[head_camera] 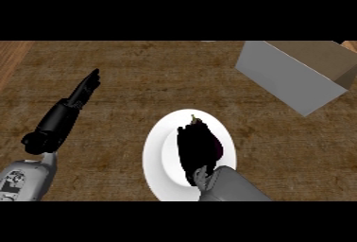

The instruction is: Pick the can from the plate and place it in the cardboard box

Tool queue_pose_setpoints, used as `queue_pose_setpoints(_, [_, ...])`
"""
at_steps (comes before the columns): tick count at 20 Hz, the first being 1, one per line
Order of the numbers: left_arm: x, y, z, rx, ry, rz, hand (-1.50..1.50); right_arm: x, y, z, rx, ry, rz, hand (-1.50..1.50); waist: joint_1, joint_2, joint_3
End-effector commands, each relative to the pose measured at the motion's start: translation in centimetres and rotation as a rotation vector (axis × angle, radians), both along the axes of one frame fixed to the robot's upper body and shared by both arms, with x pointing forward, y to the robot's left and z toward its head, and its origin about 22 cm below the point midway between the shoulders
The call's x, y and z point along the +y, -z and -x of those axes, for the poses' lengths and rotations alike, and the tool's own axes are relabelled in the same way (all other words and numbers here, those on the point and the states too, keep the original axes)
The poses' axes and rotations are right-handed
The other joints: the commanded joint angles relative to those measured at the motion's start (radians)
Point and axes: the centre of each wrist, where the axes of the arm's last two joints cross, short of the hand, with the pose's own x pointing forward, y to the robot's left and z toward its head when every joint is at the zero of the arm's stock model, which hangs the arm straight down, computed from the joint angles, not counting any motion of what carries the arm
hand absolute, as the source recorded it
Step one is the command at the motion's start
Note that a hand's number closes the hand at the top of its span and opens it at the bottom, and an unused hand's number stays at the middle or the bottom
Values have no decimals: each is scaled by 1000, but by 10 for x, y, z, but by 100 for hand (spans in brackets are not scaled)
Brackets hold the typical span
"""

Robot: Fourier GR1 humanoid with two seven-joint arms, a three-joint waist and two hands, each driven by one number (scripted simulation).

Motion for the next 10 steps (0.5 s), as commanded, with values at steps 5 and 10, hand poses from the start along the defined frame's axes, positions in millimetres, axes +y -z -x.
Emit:
queue_pose_setpoints(5, [8,2,5,0,7,-7,0,5,5,0,-147,-106,-6,150,1,0,0])
queue_pose_setpoints(10, [-17,12,6,10,18,8,0,14,0,-16,-201,-154,21,150,5,1,0])
